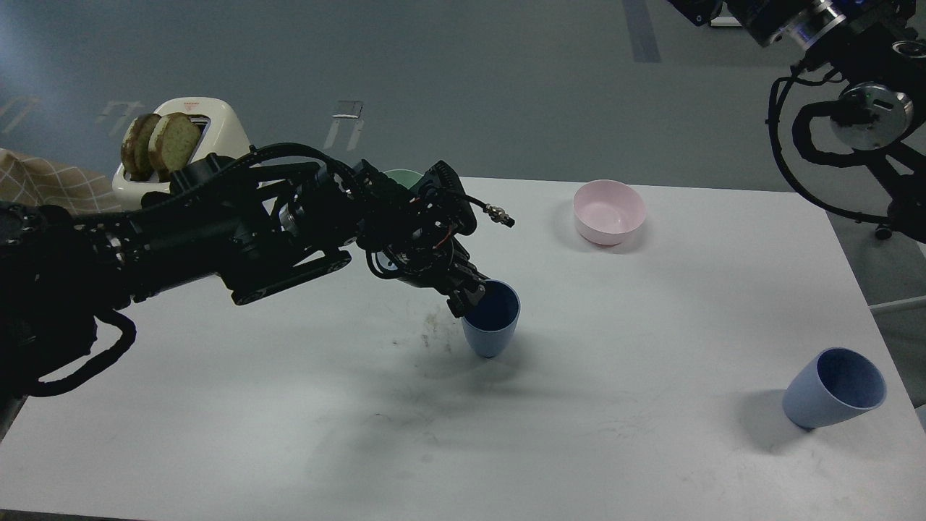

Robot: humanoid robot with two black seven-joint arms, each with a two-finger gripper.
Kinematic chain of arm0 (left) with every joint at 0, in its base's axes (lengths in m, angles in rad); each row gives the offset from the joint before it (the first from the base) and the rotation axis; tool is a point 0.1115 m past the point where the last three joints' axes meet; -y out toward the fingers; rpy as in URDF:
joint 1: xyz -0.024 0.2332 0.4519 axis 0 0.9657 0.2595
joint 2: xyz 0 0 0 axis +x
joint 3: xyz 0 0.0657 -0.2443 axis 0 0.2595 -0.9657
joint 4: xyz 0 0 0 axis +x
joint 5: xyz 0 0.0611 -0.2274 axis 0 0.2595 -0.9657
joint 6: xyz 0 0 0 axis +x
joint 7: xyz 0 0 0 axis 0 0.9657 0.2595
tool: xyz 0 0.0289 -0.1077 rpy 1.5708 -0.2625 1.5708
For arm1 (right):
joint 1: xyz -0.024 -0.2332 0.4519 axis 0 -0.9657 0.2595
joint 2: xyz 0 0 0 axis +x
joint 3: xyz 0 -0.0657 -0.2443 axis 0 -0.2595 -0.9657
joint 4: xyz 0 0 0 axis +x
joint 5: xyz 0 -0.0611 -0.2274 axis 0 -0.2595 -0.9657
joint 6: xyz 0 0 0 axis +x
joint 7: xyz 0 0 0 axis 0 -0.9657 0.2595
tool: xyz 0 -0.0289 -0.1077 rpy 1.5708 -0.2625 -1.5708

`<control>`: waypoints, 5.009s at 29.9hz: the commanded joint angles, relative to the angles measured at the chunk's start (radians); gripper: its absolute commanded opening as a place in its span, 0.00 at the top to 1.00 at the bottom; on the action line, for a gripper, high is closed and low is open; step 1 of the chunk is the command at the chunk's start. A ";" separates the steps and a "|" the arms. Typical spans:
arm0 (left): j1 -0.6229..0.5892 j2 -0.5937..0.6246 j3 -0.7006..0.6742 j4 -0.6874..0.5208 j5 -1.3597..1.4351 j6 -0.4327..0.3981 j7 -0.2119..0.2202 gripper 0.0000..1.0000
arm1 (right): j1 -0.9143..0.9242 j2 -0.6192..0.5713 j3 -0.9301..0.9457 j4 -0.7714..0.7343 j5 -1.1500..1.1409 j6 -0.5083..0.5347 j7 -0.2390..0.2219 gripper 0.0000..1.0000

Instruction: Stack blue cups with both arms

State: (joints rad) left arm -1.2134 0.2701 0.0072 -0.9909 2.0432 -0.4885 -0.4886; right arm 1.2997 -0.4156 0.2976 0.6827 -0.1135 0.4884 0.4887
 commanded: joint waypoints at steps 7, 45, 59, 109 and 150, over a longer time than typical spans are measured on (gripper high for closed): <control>0.000 0.003 -0.001 0.000 -0.012 0.000 0.000 0.43 | -0.005 -0.006 -0.001 0.001 0.002 0.000 0.000 0.00; 0.026 0.227 -0.303 0.169 -1.376 0.094 0.000 0.02 | -0.028 -0.650 -0.293 0.339 -0.854 0.000 0.000 0.00; 0.029 0.193 -0.302 0.169 -1.374 0.094 0.000 0.02 | -0.263 -0.919 -0.299 0.578 -1.402 -0.013 0.000 0.00; 0.064 0.161 -0.305 0.167 -1.373 0.094 0.000 0.02 | -0.479 -0.824 -0.301 0.591 -1.416 -0.148 0.000 1.00; 0.074 0.147 -0.305 0.173 -1.371 0.094 0.000 0.02 | 0.395 -0.161 -0.712 0.486 -1.324 0.000 0.000 1.00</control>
State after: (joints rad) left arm -1.1403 0.4166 -0.2976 -0.8176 0.6720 -0.3925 -0.4887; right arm 1.6674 -0.6273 -0.3911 1.1633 -1.4785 0.4888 0.4889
